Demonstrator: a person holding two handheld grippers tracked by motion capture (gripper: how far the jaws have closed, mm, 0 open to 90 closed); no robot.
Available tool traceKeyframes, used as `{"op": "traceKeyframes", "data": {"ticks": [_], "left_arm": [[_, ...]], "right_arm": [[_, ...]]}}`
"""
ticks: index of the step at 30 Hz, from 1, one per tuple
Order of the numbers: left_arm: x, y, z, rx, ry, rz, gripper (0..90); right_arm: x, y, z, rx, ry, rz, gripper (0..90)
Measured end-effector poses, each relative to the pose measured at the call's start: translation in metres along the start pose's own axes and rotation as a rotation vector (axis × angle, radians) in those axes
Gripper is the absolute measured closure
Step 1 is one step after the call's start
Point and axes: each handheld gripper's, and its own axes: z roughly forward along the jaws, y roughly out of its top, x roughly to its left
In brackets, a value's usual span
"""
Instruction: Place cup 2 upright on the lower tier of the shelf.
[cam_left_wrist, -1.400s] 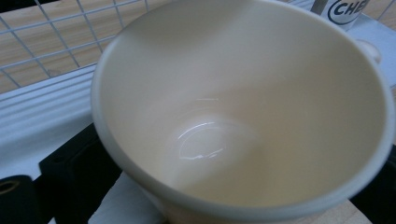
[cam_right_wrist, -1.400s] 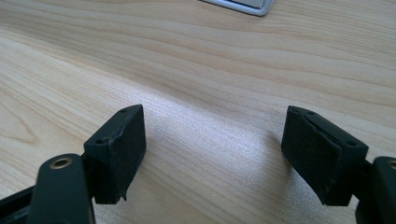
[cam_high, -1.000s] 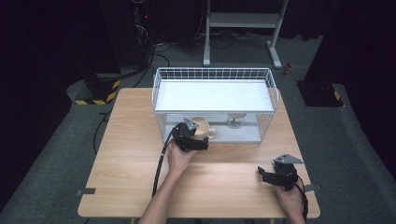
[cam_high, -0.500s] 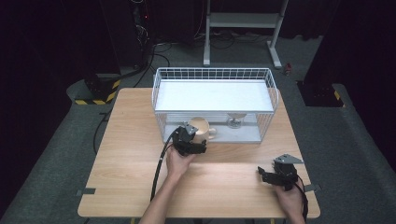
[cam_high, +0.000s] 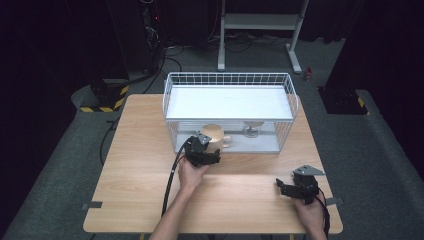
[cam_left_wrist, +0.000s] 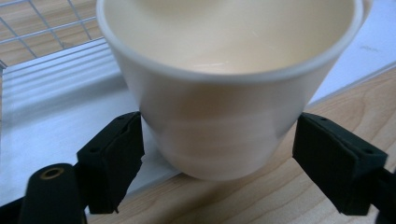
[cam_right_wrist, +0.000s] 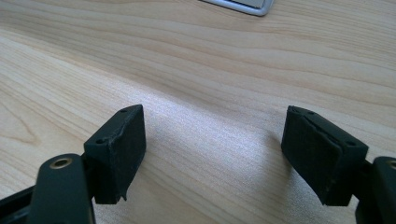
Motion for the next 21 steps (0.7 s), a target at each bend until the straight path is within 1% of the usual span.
{"op": "traceKeyframes", "data": {"ticks": [4, 7, 8, 12, 18, 21], "left_arm": [[0.0, 0.002, 0.002, 0.007, 0.007, 0.002, 20.8], [0.001, 0.003, 0.004, 0.006, 0.013, -0.002, 22.8], [0.002, 0.003, 0.004, 0.002, 0.019, 0.003, 23.4], [0.003, 0.003, 0.007, 0.003, 0.014, -0.023, 28.7], [0.006, 0.002, 0.011, 0.009, 0.019, -0.026, 33.4], [0.007, 0.003, 0.013, 0.008, 0.021, -0.035, 34.4]], "right_arm": [[0.0, 0.0, 0.0, -0.001, 0.0, 0.0, 22.0], [0.0, 0.0, 0.0, -0.001, -0.001, -0.001, 22.0], [0.0, 0.0, 0.0, -0.001, -0.001, 0.0, 22.0], [0.0, 0.0, 0.0, -0.001, 0.0, -0.001, 22.0], [0.0, 0.0, 0.0, -0.001, 0.0, -0.002, 22.0], [0.0, 0.0, 0.0, -0.001, 0.0, -0.002, 22.0]]}}
